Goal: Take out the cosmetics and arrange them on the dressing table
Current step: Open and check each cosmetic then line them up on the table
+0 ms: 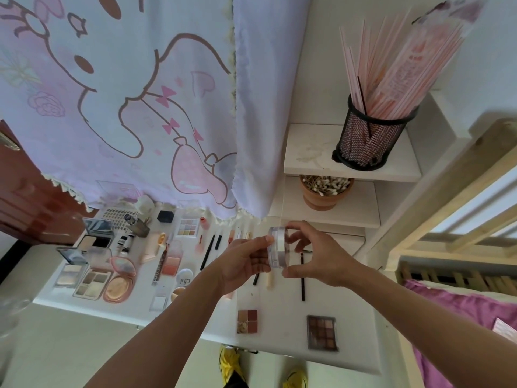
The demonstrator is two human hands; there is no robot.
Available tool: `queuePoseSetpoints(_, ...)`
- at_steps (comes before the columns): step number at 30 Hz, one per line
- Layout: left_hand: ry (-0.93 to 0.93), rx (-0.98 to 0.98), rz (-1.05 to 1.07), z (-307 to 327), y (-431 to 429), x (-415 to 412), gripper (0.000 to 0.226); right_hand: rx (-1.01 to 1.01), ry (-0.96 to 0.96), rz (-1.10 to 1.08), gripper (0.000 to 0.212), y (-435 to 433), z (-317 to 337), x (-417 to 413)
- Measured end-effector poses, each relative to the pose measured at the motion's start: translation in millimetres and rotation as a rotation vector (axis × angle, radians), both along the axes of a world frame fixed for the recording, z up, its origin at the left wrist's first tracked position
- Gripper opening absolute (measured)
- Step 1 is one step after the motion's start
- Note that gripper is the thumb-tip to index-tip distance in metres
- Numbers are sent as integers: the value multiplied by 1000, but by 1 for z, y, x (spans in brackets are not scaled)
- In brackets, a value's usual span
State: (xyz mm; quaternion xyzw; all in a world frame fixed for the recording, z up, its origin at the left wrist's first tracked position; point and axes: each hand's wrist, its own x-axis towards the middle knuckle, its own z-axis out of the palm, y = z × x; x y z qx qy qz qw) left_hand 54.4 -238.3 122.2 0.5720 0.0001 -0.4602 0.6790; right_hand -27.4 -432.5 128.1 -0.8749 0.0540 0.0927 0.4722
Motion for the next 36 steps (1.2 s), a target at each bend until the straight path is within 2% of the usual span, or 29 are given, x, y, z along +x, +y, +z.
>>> queuePoseSetpoints(4,-9,2,11,1,3,0,55,75,44,-29,102,2,0,1)
queuePoseSetpoints(10,1,4,13,1,9,-1,38,22,0,-11,84,7,1,2)
queuePoseSetpoints(16,-12,5,-18,1,12,-1,38,44,30,-16,101,9,0,0)
queuePoseSetpoints(21,-13,17,-20,0,11,-4,40,-7,-12,6,89,11,0,-2)
queuePoseSetpoints(26,2,-10,-17,-3,12,-4,48,39,42,-19,106,10,-1,-6)
queuePoseSetpoints(32,-6,15,-14,-5,10,-6,55,0,-3,-5,86,10,-1,-9)
queuePoseSetpoints(36,0,0,-19,-5,9,-7,51,31,48,-8,94,9,0,-10)
